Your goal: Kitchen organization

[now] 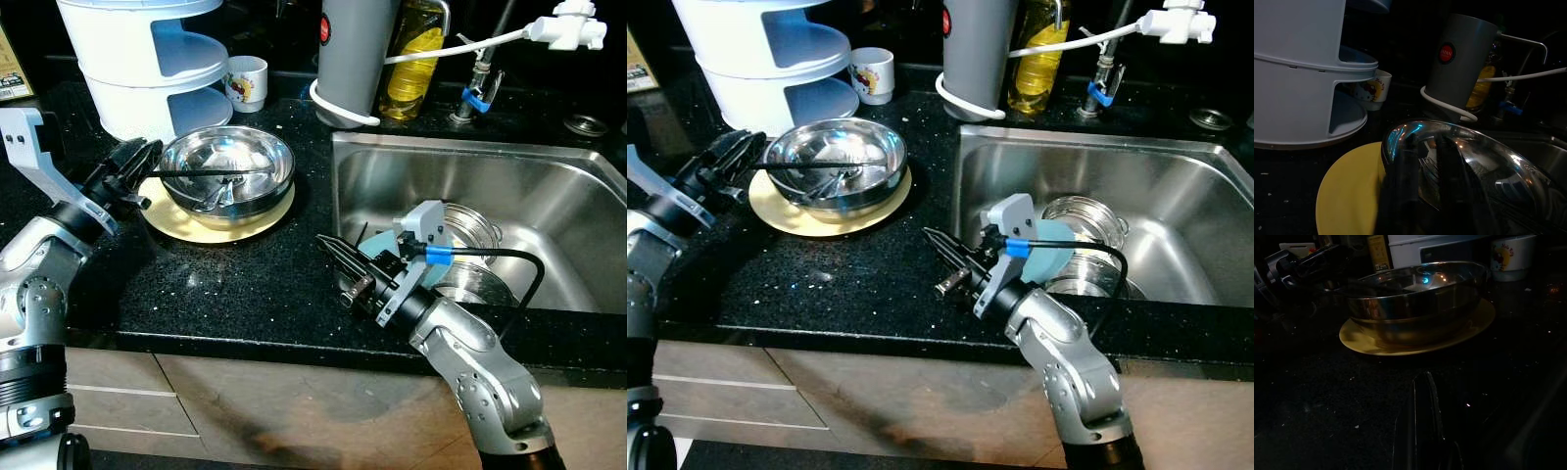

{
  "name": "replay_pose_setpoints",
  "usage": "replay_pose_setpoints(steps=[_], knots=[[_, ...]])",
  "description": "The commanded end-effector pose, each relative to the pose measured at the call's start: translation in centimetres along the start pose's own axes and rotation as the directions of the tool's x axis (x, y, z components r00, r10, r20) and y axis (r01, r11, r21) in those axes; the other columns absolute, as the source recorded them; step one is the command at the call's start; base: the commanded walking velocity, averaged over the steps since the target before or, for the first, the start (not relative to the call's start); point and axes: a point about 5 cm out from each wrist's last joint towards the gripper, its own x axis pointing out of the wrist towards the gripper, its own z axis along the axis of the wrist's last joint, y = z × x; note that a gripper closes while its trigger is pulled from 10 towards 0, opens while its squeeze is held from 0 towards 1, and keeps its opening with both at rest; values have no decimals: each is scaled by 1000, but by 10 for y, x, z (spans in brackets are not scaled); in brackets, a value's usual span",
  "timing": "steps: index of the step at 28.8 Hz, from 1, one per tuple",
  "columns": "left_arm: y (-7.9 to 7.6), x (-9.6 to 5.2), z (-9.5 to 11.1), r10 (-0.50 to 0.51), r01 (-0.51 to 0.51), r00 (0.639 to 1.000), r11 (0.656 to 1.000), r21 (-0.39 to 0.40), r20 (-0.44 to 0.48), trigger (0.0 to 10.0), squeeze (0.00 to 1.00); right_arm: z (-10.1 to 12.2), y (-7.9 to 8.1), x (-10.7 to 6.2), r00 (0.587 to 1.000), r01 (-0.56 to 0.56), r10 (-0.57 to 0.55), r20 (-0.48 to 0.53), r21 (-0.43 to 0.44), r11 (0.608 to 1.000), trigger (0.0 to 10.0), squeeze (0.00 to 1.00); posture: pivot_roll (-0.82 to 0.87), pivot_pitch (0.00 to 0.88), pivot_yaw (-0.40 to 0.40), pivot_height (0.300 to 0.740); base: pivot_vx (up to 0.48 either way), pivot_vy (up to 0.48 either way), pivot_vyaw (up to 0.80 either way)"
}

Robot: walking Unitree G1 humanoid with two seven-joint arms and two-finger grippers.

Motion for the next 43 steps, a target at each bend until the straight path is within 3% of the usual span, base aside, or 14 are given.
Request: replay_pose_setpoints(steps=[1, 11, 15, 17, 20, 24, 32, 36, 38, 39, 40, 41, 42, 43], knots=[[-1, 1, 0, -13, 13, 1000, 1000, -8, 10, 0, 0, -1, -3, -3, 1000, 12, -12, 3, -3, 1000, 10000, 0, 37, 188, -23, 740, 0, 0, 0], [-3, 3, 16, -43, 44, 998, 999, -7, 51, 0, 0, 0, -3, -1, 1000, 14, -14, 12, -4, 1000, 10000, 0, 40, 185, -21, 740, 0, 0, 0], [-5, 4, 26, -60, 63, 995, 998, -30, 78, 0, 0, 0, -3, -1, 1000, 15, -15, 15, -4, 1000, 10000, 0, 39, 186, -19, 740, 0, 0, 0], [-5, 6, 40, -65, 78, 989, 992, -96, 135, 0, 0, 1, -4, -2, 1000, 18, -18, 18, -4, 1000, 10000, 0, 39, 187, -18, 740, 0, 0, 0], [-10, 7, 68, -102, 182, 957, 940, -289, 272, 0, 0, 5, -4, -1, 999, 23, -23, 41, 9, 1000, 10000, 0, 41, 186, -18, 740, 0, 0, 0], [-14, 7, 75, -117, 222, 944, 916, -333, 309, 0, 0, 6, -4, 0, 998, 24, -24, 51, 18, 1000, 10000, 0, 41, 186, -19, 740, 0, 0, 0], [-24, 6, 82, -135, 330, 909, 809, -486, 394, 0, 0, 12, -3, 4, 994, 35, -41, 100, 57, 998, 10000, 0, 39, 186, -21, 740, 0, 0, 0], [-29, 5, 81, -125, 363, 899, 747, -557, 419, 0, 0, 30, -8, 9, 962, 111, -150, 228, 177, 978, 10000, 0, 32, 178, -19, 740, 0, 0, 0], [-32, 6, 79, -112, 378, 892, 713, -590, 437, 0, 0, 40, -12, 11, 909, 146, -273, 316, 371, 917, 10000, 0, 32, 178, -19, 740, 0, 0, 0], [-32, 6, 79, -112, 378, 892, 713, -590, 437, 0, 0, 40, -12, 11, 909, 146, -273, 316, 371, 917, 10000, 0, 32, 178, -19, 740, 0, 0, 0], [-33, 6, 79, -112, 384, 892, 700, -602, 439, 0, 0, 43, -13, 12, 883, 139, -322, 341, 465, 874, 10000, 0, 32, 178, -19, 740, 0, 0, 0], [-35, 7, 76, -104, 389, 890, 680, -621, 444, 0, 0, 43, -11, 13, 862, 107, -362, 355, 570, 815, 10000, 933, 28, 173, -15, 740, 0, 0, 0], [-35, 7, 76, -104, 389, 890, 680, -621, 444, 0, 0, 43, -11, 13, 862, 107, -362, 355, 570, 815, 10000, 933, 28, 173, -15, 740, 0, 0, 0], [-37, 7, 73, -92, 394, 889, 655, -645, 449, 0, 0, 42, -8, 14, 852, 66, -380, 360, 647, 760, 10000, 1000, 27, 171, -14, 740, 0, 0, 0]])
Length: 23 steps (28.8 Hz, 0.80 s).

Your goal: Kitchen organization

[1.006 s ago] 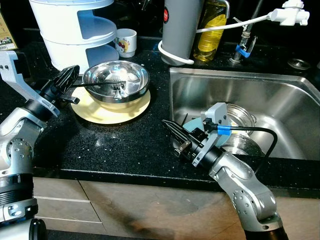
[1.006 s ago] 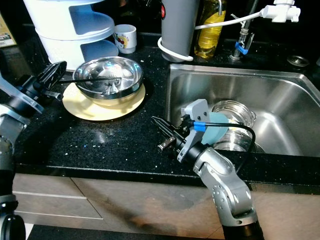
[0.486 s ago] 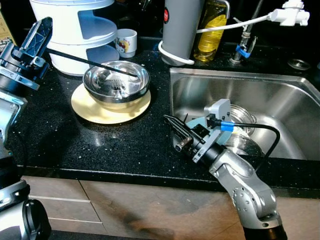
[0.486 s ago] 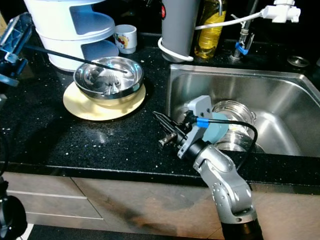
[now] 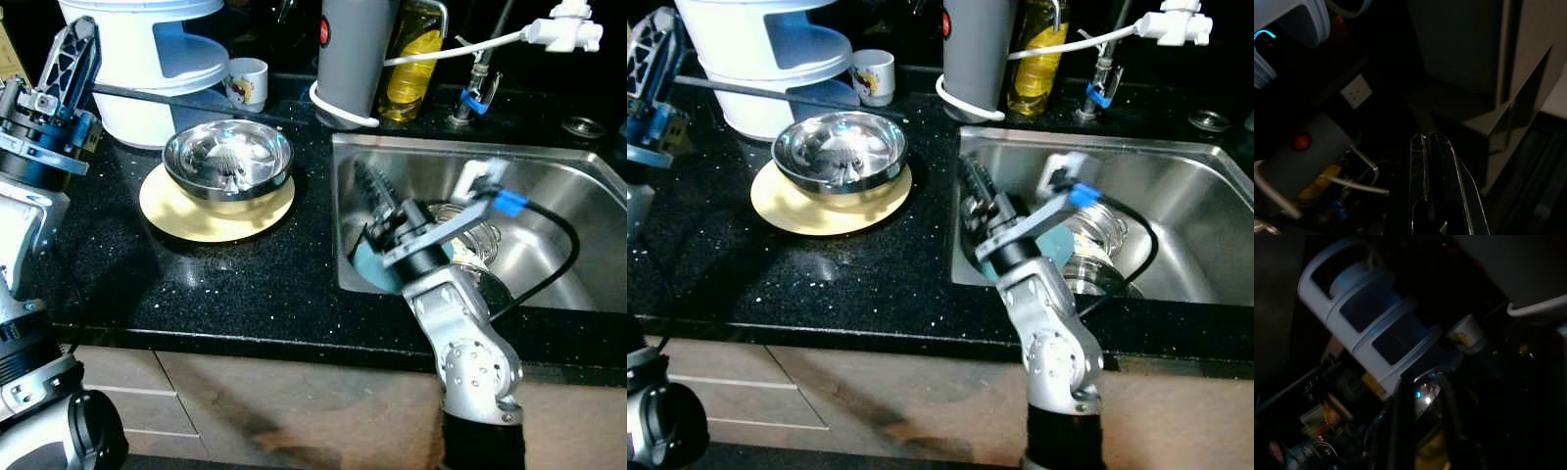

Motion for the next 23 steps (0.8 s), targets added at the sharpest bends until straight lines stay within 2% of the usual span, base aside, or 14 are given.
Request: replay_pose_setpoints(steps=[1, 3, 4, 6, 7, 9, 10, 12, 14, 15, 16, 23], knots=[[-5, 1, 0, -21, 21, 1000, 1000, -9, 5, 0, 0, -3, 1, -3, 999, 21, -23, 29, 97, 995, 10000, 1000, 27, 171, -14, 740, 0, 0, 0], [-4, -2, -14, -8, 9, 1000, 997, -76, 17, 0, 0, -11, 8, -3, 999, 18, -26, 34, 223, 975, 10000, 1000, 23, 168, -14, 740, 0, 0, 0], [-4, -2, -14, -8, 9, 1000, 997, -76, 17, 0, 0, -11, 8, -3, 999, 18, -26, 34, 223, 975, 10000, 1000, 23, 168, -14, 740, 0, 0, 0], [-4, -5, -26, 4, -2, 1000, 992, -123, 21, 0, 0, -18, 15, -2, 999, 11, -23, 33, 310, 951, 10000, 1000, 22, 167, -15, 740, 0, 0, 0], [-4, -5, -26, 4, -2, 1000, 992, -123, 21, 0, 0, -18, 15, -2, 999, 11, -23, 33, 310, 951, 10000, 1000, 22, 167, -15, 740, 0, 0, 0], [-6, -5, -33, 13, -9, 1000, 988, -152, 24, 0, 0, -21, 21, 0, 999, 17, -30, 28, 387, 922, 10000, 1000, 25, 167, -15, 740, 0, 0, 0], [-6, -5, -33, 13, -9, 1000, 988, -152, 24, 0, 0, -21, 21, 0, 999, 17, -30, 28, 387, 922, 10000, 1000, 25, 167, -15, 740, 0, 0, 0], [-6, -4, -46, 23, -18, 999, 983, -182, 23, 0, 0, -22, 28, 4, 1000, -4, -6, 22, 461, 888, 10000, 1000, 23, 167, -14, 740, 0, 0, 0], [-6, -4, -51, 25, -22, 1000, 982, -187, 14, 0, 0, -21, 31, 5, 1000, -19, 8, 23, 486, 874, 10000, 1000, 23, 167, -14, 740, 0, 0, 0], [-6, -4, -54, 27, -25, 1000, 982, -188, 6, 0, 0, -20, 34, 6, 999, -34, 23, 29, 511, 859, 10000, 776, 23, 167, -14, 740, 0, 0, 0], [-6, -4, -57, 35, -32, 999, 979, -203, 14, 0, 0, -19, 37, 7, 999, -49, 40, 29, 521, 852, 10000, 0, 16, 172, -10, 740, 0, 0, 0], [-7, -7, -69, 62, -57, 998, 969, -242, 13, 0, 0, -16, 42, 9, 997, -76, 64, 41, 561, 825, 10000, 0, 15, 179, -10, 740, 0, 0, 0]])
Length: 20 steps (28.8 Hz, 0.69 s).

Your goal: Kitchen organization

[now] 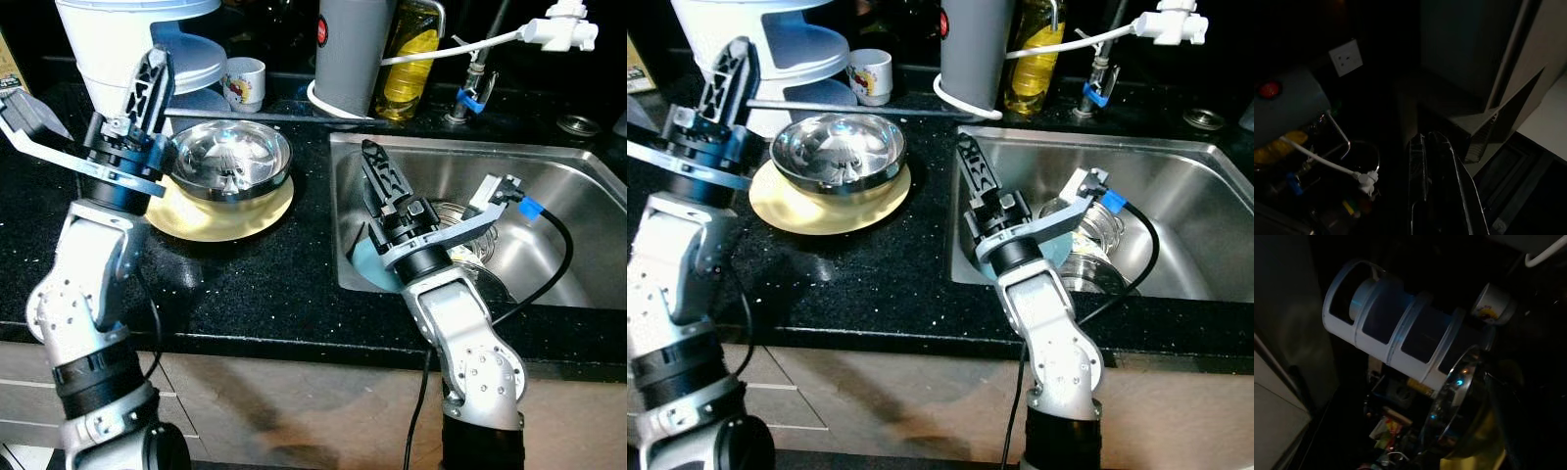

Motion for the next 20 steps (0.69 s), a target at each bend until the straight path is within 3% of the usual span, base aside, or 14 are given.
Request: replay_pose_setpoints(steps=[1, 8, 12, 14, 20], knots=[[-3, -2, -2, -5, 5, 1000, 1000, -10, 4, 0, 0, -22, 25, 10, 994, -104, 97, 48, 201, 974, 10000, 0, 13, 180, -10, 740, 0, 0, 0], [0, -9, -14, 24, -24, 1000, 999, -22, -9, 0, 0, -15, 37, 10, 983, -178, 163, 81, 237, 955, 10000, 0, 13, 181, -11, 740, 0, 0, 0], [1, -9, -14, 47, -47, 998, 999, -10, 34, 0, 0, -21, 44, 5, 973, -226, 230, 4, 200, 953, 10000, 0, 10, 182, -9, 740, 0, 0, 0], [1, -8, -13, 53, -53, 997, 999, -7, 60, 0, 0, -25, 42, 3, 977, -208, 214, -13, 186, 960, 10000, 0, 10, 183, -10, 740, 0, 0, 0], [0, -8, -16, 52, -51, 997, 999, -19, 53, 0, 0, -16, 39, 4, 983, -180, 170, 67, 206, 962, 10000, 0, 10, 183, -7, 740, 0, 0, 0]])
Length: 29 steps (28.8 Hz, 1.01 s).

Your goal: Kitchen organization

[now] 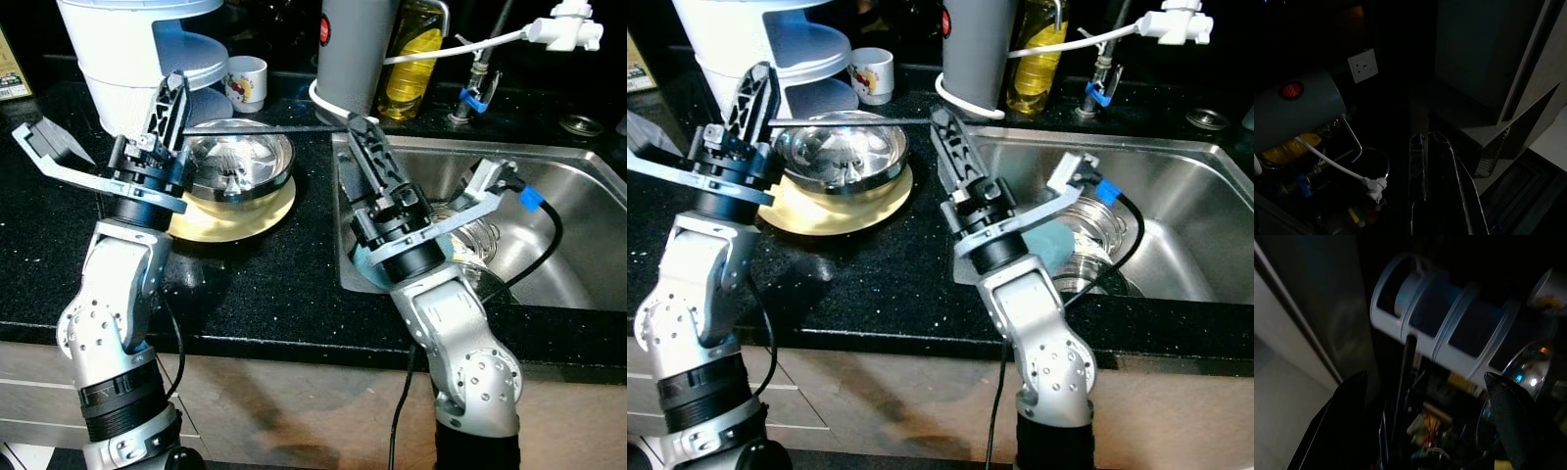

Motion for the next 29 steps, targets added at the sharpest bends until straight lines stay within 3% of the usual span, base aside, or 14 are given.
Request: replay_pose_setpoints(steps=[1, 12, 23, 24, 29], knots=[[-3, -1, -4, -7, 7, 1000, 1000, -5, -13, 0, 0, -8, 7, 5, 998, -39, 33, 59, 118, 992, 10000, 0, 10, 183, -7, 740, 0, 0, 0], [0, -4, -13, 3, -5, 998, 999, -38, -57, 0, 0, -15, 2, 5, 1000, -1, 0, 26, 64, 998, 10000, 0, 13, 182, -7, 740, 0, 0, 0], [1, -9, -21, 12, -17, 994, 998, -53, -109, 0, 0, -9, -1, 7, 997, 15, -19, 69, 61, 998, 10000, 0, 14, 182, -6, 740, 0, 0, 0], [1, -10, -22, 13, -19, 993, 998, -52, -114, 0, 0, -8, -1, 7, 996, 15, -20, 84, 65, 998, 0, 0, 15, 182, -7, 740, 0, 0, 0], [1, -11, -23, 16, -22, 993, 999, -49, -117, 0, 0, -5, -2, 6, 994, 14, -22, 108, 75, 997, 0, 0, 16, 181, -8, 740, 0, 0, 0]])
